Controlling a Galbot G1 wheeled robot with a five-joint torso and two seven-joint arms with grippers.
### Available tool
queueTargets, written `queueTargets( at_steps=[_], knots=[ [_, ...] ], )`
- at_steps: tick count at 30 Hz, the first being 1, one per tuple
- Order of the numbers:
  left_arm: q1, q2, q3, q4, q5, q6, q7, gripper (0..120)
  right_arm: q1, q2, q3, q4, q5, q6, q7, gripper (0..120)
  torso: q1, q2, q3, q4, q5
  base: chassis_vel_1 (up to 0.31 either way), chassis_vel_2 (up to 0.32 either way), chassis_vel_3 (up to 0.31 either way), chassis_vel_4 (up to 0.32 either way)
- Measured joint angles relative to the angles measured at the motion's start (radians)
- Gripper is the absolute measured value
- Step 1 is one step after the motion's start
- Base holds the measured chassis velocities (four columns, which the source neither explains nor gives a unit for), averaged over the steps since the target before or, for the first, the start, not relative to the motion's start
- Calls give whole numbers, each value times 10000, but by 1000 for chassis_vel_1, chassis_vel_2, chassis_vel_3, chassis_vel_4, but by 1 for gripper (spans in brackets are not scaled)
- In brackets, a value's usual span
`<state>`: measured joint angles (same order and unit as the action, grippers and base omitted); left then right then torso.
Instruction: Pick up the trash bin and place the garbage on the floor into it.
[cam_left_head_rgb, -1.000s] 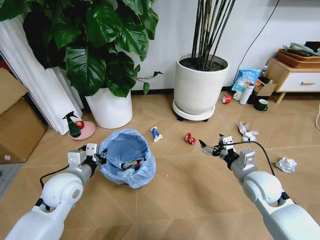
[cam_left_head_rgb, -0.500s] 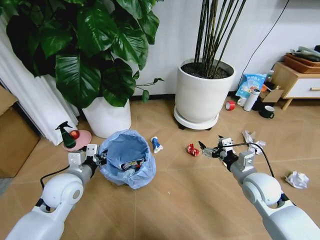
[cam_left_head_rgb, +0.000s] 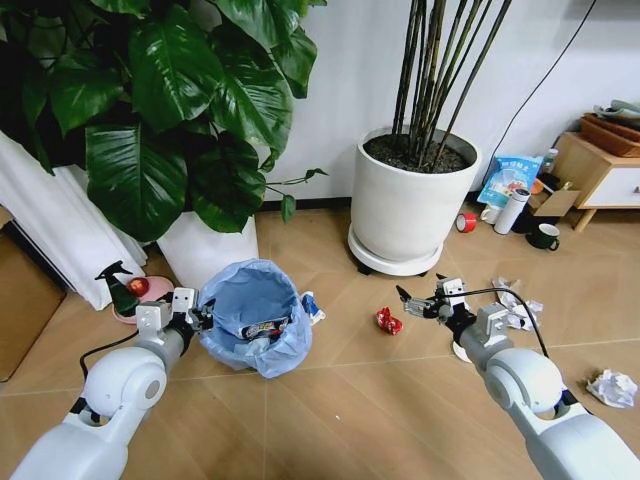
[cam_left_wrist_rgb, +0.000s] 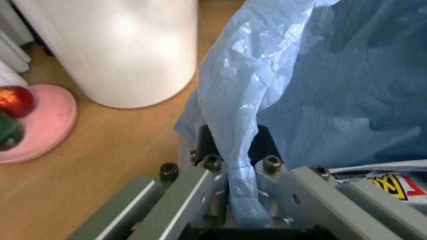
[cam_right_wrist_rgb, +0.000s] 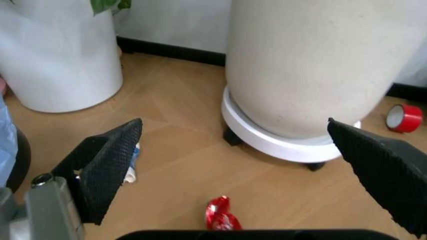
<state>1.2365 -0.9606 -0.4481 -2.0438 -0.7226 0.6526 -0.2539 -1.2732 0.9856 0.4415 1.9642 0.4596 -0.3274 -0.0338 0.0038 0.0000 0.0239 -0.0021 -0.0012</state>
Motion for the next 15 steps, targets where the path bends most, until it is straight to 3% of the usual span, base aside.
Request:
queueTargets(
  at_steps=[13, 15],
  knots=[
    [20, 2, -4, -56, -1, -91, 19, 0, -65, 2, 42, -45, -310, 201, -87, 100, -2, 1, -1, -8, 14, -195, -203, 191, 178],
    [17, -20, -6, -56, -1, -99, 34, 0, -64, -1, 39, -53, -328, 207, -84, 100, -1, 1, 0, -6, 2, -134, -77, 133, 47]
  ],
)
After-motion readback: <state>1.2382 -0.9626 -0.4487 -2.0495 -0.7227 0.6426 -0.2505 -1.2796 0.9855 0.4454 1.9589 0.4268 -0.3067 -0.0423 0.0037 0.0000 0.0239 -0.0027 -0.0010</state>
